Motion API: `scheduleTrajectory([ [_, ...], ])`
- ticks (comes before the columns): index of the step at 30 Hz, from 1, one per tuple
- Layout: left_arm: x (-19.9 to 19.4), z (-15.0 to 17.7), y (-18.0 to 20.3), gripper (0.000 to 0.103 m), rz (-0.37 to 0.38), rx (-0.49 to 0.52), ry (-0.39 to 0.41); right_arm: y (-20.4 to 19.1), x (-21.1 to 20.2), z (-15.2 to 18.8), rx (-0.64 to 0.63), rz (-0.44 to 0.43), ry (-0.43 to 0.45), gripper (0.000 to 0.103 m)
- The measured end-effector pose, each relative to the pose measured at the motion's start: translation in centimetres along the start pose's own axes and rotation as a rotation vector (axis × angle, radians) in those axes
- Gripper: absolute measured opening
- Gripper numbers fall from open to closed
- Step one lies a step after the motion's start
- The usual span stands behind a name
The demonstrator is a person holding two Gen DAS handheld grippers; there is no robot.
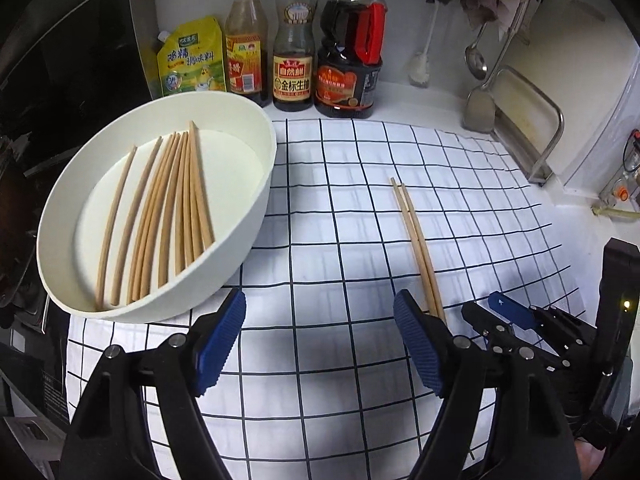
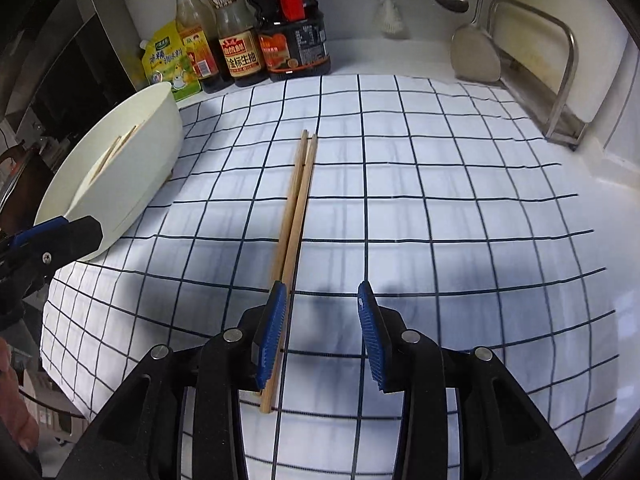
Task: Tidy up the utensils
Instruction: 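Move both open tools back to the last two chopsticks on the mat, then close the right tool on one chopstick while the left tool grasps the other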
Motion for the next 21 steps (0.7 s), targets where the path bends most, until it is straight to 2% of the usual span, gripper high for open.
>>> scheduleTrajectory([
  [9,1.7,0.4,0.3,0.075,-0.012,-0.008,-0.027,-0.4,2.2,0.1,-0.022,0.003,-0.005,0.036],
  [21,3.0,0.5,1.1,0.075,-0.006,-0.009,-0.049,-0.9,2.4,0.2,-0.058,-0.021,-0.001,0.035],
])
Point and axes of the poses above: each gripper's, at about its wrist camera, not at the fingertips, and x roughly the way its jaws point, y to its right, z to its underside, the point moved 4 cm from there along x, roughly the way its jaws point, and after that the axes turned 10 degrees about y, right-handed, at the moved point
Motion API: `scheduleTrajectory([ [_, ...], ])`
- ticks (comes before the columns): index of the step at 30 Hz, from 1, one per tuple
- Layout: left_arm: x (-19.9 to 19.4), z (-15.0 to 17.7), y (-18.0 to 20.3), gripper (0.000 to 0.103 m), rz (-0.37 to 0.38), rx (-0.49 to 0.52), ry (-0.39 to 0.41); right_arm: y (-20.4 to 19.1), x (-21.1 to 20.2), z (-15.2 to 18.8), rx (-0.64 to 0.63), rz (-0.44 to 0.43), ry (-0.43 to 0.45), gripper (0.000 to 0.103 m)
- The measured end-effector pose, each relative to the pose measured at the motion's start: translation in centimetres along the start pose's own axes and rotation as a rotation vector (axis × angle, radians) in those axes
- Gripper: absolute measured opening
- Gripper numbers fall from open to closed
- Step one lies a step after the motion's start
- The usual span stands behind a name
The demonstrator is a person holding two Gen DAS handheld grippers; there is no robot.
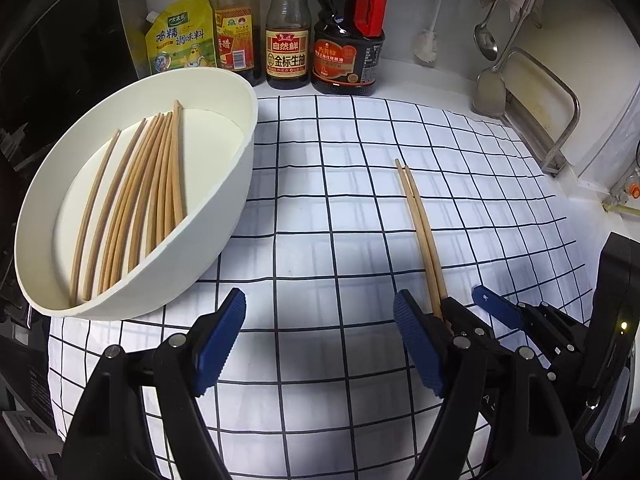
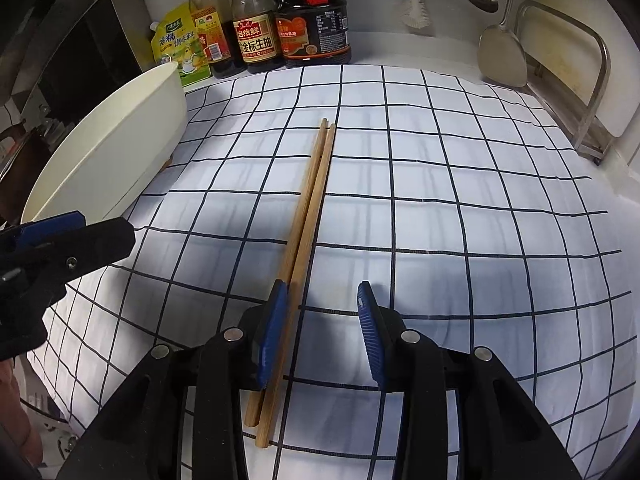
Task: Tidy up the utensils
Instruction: 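Close the right tool on one chopstick while the left tool grasps the other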
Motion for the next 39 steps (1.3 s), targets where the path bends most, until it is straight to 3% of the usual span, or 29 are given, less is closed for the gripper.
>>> scheduleTrajectory([
  [6,0.5,-0.2,0.8,0.075,-0.002,0.009,-0.002,-0.5,0.3,0.0,-0.057,-0.001,0.002,0.032],
  [10,0.9,-0.3,1.3,0.075,-0.010,0.011,-0.003,-0.6,0.3,0.1,-0.080,-0.011,0.002,0.007],
  [13,1.2,-0.4,1.6,0.075,-0.015,0.014,-0.001,-0.3,0.1,0.2,-0.079,-0.023,0.008,0.007],
  [29,4.7,-0.2,5.2,0.079,-0.021,0.056,0.010,6.9,-1.6,0.7,0.037,0.049,0.021,0.006],
  [36,5.9,0.3,5.6,0.082,-0.053,0.078,0.005,7.2,-1.9,0.8,0.055,0.043,0.037,0.007],
  [37,5.9,0.3,5.6,0.084,-0.058,0.080,0.012,7.1,-2.0,0.8,0.051,0.040,0.042,0.011],
  [38,6.0,0.3,5.7,0.085,-0.062,0.084,0.019,7.0,-2.0,0.7,0.044,0.044,0.043,0.025],
  [39,6.2,0.2,5.7,0.085,-0.064,0.089,0.021,7.0,-2.0,0.6,0.038,0.056,0.047,0.032],
])
Point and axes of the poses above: each gripper's, at about its wrist camera, not at the fingertips, and x roughly the way its jaws point, y to its right, z to its underside, the point moved 4 cm from there along x, roughly the way its jaws point, and after that the axes turned 10 degrees about y, right-handed, at the moved point
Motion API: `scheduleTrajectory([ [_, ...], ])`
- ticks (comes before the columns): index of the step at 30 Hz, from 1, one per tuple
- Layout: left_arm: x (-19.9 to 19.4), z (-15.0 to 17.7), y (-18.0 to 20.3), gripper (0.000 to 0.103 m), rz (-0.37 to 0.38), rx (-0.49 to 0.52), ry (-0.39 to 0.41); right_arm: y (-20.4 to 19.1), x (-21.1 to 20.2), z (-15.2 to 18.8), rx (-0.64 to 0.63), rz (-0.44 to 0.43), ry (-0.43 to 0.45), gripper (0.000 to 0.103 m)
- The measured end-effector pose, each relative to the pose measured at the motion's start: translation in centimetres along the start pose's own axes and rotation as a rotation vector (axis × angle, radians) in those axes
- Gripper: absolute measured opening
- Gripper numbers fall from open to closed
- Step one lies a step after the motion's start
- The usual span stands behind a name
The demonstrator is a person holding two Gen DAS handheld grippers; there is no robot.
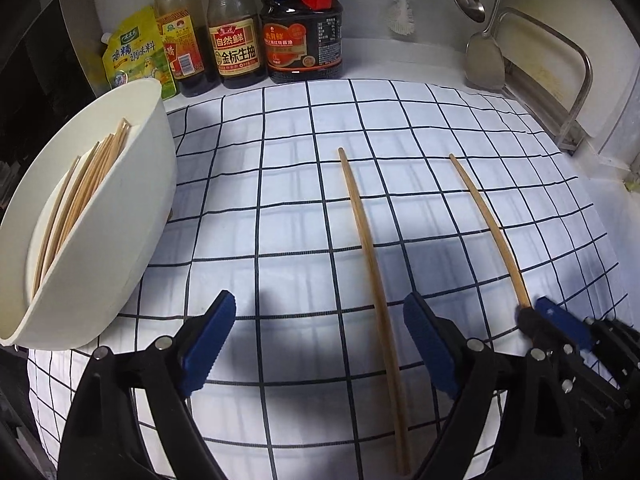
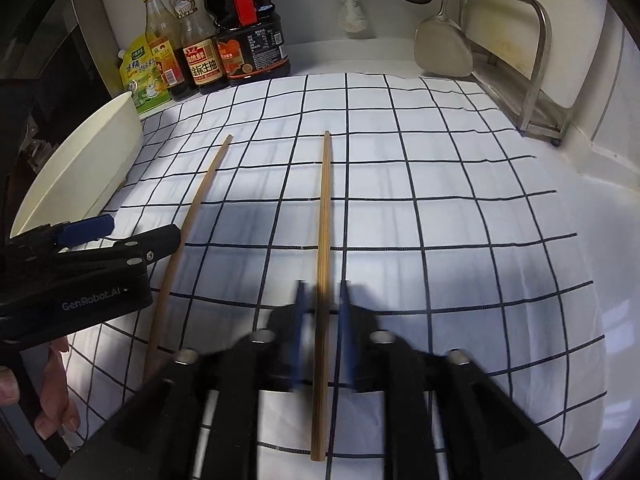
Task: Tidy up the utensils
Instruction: 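Close the right tool on one chopstick while the left tool grasps the other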
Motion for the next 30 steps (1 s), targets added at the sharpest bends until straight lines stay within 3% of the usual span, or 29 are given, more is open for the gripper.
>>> scheduleTrajectory([
  [1,0.2,0.0,0.0,0.085,-0.006,0.004,-0.002,0.1,0.0,-0.1,-0.004,0.010,0.008,0.036],
  [8,1.3,0.5,0.2,0.085,-0.031,0.020,-0.040,-0.1,0.8,-0.1,-0.050,0.035,0.002,0.036],
  [10,1.4,0.6,0.2,0.095,-0.058,0.023,-0.035,-0.4,0.9,-0.1,-0.078,0.047,0.007,0.036],
  [15,1.6,0.5,0.4,0.094,-0.054,0.018,-0.029,-0.5,1.1,-0.2,-0.089,0.044,0.010,0.035],
  [17,1.6,0.5,0.5,0.089,-0.036,0.010,-0.029,-0.6,1.1,-0.2,-0.092,0.043,0.010,0.025],
  [20,1.2,0.6,1.0,0.070,-0.003,0.011,-0.027,-0.6,1.1,-0.3,-0.097,0.052,0.007,0.007],
  [23,0.6,0.6,1.9,0.042,0.038,0.032,-0.018,-0.5,1.2,-0.4,-0.087,0.044,0.006,0.007],
  [25,0.5,0.6,2.4,0.016,0.073,0.040,-0.030,-0.5,1.2,-0.4,-0.084,0.041,0.002,0.007],
  [26,0.4,0.6,2.8,0.010,0.089,0.052,-0.038,-0.4,1.2,-0.5,-0.076,0.037,0.000,0.006],
  [30,0.4,0.5,2.2,0.008,0.115,0.032,-0.068,-0.1,0.9,-0.5,-0.003,-0.009,-0.014,0.006],
])
Point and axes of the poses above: each gripper's, at about its wrist camera, not at the fingertips, and x roughly the way its jaws point, y to its right, z to its underside, the point moved 4 cm from there along x, roughly the way its jaws point, and after that the axes turned 10 degrees about y, right-handed, at the moved point
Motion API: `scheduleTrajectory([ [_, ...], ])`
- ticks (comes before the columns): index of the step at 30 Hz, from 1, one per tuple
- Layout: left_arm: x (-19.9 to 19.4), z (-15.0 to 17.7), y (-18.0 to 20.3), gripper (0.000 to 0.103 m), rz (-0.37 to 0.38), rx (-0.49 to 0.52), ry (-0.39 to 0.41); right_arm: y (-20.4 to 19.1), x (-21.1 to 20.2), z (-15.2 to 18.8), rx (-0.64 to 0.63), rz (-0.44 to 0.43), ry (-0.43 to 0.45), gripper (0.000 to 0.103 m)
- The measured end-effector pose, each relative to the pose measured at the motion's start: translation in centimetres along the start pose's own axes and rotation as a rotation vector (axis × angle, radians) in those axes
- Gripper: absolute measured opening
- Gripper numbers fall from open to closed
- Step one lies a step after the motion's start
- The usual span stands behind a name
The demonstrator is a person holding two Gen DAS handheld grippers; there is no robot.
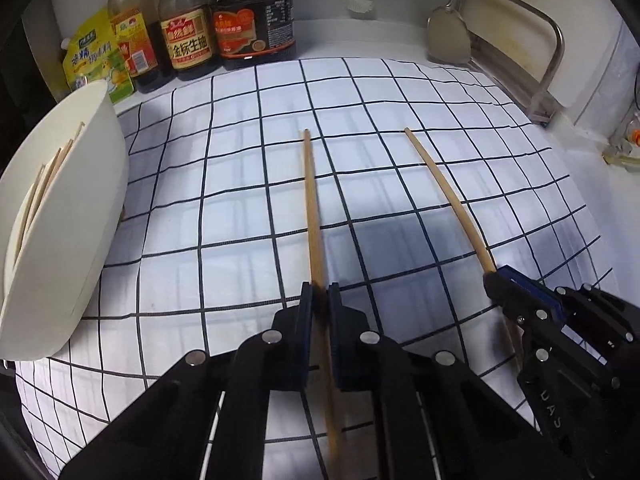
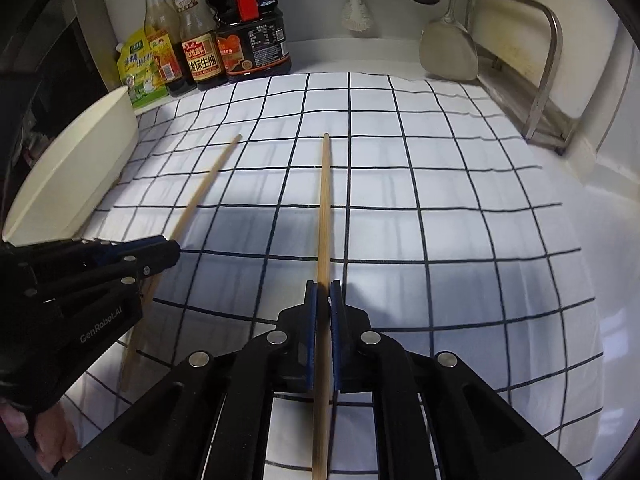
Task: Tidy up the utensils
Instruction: 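Close the right tool on one chopstick while the left tool grasps the other, then carry both chopsticks into the white bowl and open both tools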
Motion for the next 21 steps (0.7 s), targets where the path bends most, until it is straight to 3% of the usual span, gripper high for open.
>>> scheduleTrajectory([
  [12,-5.7,-2.2,-4.1,0.008,0.096,-0.079,0.045,-2.8,-3.4,-2.6,0.101,-0.086,0.025,0.006],
  [21,-10.8,-4.1,-11.9,0.008,0.050,-0.128,0.122,-10.3,-5.2,-8.0,0.051,-0.191,0.094,0.006],
])
Point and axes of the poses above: each gripper's, at about its wrist camera, not at the fingertips, and x roughly the way its jaws point, y to its right, z to its underside, the point moved 4 cm from there along x, roughly the way its jaws point, and after that the axes turned 10 degrees about y, right-handed, at the moved point
